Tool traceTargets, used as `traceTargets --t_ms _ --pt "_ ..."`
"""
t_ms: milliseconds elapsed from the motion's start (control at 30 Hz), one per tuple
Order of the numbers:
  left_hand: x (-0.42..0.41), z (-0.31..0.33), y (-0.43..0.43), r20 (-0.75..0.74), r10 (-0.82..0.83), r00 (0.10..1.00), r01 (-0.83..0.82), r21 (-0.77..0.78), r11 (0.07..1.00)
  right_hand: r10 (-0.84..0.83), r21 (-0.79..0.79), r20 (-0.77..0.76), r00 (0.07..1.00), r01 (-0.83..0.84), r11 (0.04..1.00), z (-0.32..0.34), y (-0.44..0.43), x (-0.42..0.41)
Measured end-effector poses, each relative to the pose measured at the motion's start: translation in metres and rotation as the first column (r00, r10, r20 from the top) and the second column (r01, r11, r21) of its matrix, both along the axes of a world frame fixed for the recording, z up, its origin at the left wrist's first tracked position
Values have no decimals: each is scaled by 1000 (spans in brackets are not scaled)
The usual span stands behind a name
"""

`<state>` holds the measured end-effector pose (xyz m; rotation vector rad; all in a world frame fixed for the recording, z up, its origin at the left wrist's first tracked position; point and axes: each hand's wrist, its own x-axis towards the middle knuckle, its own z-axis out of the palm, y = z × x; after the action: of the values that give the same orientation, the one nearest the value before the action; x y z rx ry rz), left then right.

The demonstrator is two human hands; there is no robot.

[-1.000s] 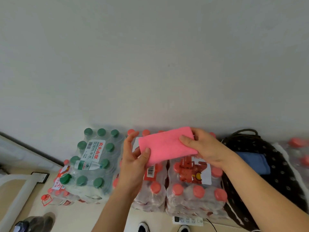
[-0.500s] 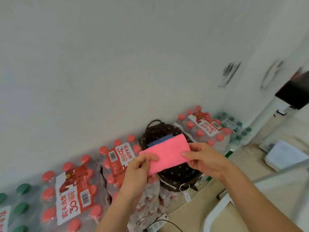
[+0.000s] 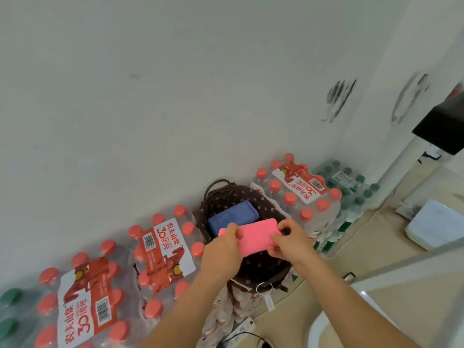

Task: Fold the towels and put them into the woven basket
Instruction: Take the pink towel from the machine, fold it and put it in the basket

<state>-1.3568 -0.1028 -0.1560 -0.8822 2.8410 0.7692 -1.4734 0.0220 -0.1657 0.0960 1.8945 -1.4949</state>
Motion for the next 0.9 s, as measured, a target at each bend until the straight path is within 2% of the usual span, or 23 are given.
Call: traceTargets --t_ms 167,300,433,633,700,767,833,900 --pt "-35 -27 -13 313 24 949 -12 -41 999 53 117 138 989 -70 991 -35 -41 -32" --pt "-51 -44 -13 438 31 899 22 -116 993 14 148 257 966 -53 988 -56 -53 -40" --pt "-61 -50 -7 540 -7 842 127 -186 974 -27 176 266 964 -21 984 -75 -56 -41" --pt "-60 -53 -17 546 4 838 176 -277 945 -48 166 247 968 6 986 -86 -63 -40" --pt "-58 -51 -19 495 -6 869 190 -323 927 -42 157 246 968 3 988 -85 -64 -42" --pt "-59 -53 -16 390 -91 916 241 -354 904 -29 159 230 973 -9 987 -87 -64 -42" --pt "-61 -58 -13 356 -171 919 295 -329 897 -12 167 203 979 -23 986 -88 -64 -43" --pt "-61 -64 -12 390 -172 905 288 -263 921 4 168 182 983 -35 985 -89 -62 -44"
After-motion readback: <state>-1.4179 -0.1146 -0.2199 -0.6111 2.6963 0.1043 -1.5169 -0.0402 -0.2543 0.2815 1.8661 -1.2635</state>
